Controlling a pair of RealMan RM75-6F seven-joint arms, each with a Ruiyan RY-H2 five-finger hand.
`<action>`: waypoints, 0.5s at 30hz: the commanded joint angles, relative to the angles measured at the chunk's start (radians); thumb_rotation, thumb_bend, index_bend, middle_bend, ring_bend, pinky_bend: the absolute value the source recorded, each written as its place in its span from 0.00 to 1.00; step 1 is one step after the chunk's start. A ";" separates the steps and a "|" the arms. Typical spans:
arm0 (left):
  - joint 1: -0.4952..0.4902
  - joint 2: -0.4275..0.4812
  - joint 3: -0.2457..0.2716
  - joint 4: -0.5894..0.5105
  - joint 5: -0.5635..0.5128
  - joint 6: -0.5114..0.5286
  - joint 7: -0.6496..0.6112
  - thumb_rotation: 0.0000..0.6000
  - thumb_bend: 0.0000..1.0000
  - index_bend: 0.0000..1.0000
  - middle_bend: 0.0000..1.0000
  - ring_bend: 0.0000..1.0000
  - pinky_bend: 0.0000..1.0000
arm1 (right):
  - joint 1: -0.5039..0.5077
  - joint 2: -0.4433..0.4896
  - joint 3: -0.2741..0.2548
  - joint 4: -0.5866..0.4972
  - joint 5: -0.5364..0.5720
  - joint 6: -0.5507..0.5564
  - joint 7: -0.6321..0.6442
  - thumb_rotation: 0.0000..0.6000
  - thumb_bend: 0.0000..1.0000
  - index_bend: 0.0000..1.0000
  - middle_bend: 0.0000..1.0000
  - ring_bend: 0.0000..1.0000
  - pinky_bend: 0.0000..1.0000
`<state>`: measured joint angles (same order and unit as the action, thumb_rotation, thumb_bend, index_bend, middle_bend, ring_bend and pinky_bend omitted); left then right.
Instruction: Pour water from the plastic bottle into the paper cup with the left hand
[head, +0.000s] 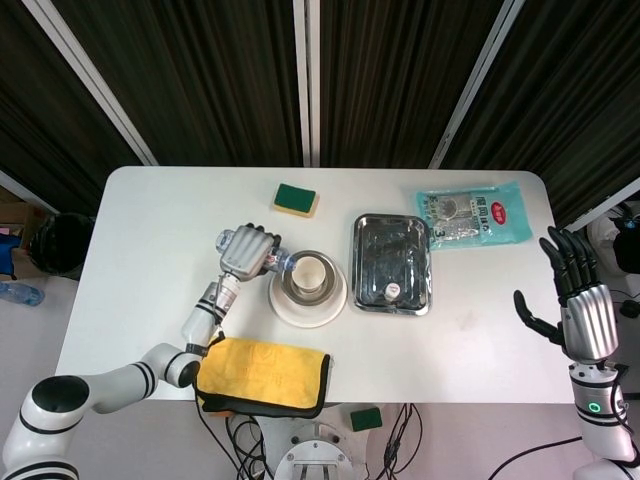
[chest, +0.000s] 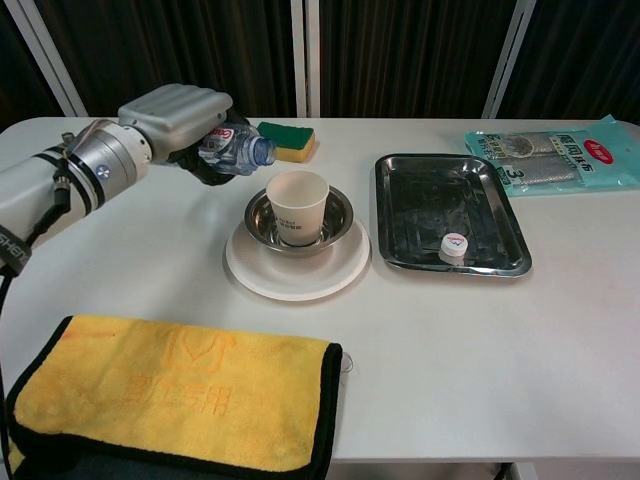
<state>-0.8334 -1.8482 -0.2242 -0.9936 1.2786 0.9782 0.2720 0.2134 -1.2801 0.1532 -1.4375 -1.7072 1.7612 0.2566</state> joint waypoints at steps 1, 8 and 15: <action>-0.007 -0.008 0.002 0.010 0.004 0.005 0.019 1.00 0.54 0.69 0.73 0.50 0.52 | 0.000 -0.001 0.001 0.002 0.002 0.001 0.002 1.00 0.39 0.00 0.00 0.00 0.00; -0.022 -0.031 0.008 0.051 0.008 0.015 0.088 1.00 0.54 0.70 0.74 0.51 0.53 | -0.004 0.000 0.002 0.009 0.005 0.007 0.011 1.00 0.39 0.00 0.00 0.00 0.00; -0.024 -0.039 0.009 0.059 0.004 0.012 0.093 1.00 0.54 0.70 0.74 0.51 0.53 | -0.004 0.000 0.003 0.015 0.009 0.005 0.019 1.00 0.39 0.00 0.00 0.00 0.00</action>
<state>-0.8575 -1.8870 -0.2156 -0.9343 1.2827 0.9901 0.3654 0.2098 -1.2798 0.1558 -1.4228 -1.6984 1.7665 0.2760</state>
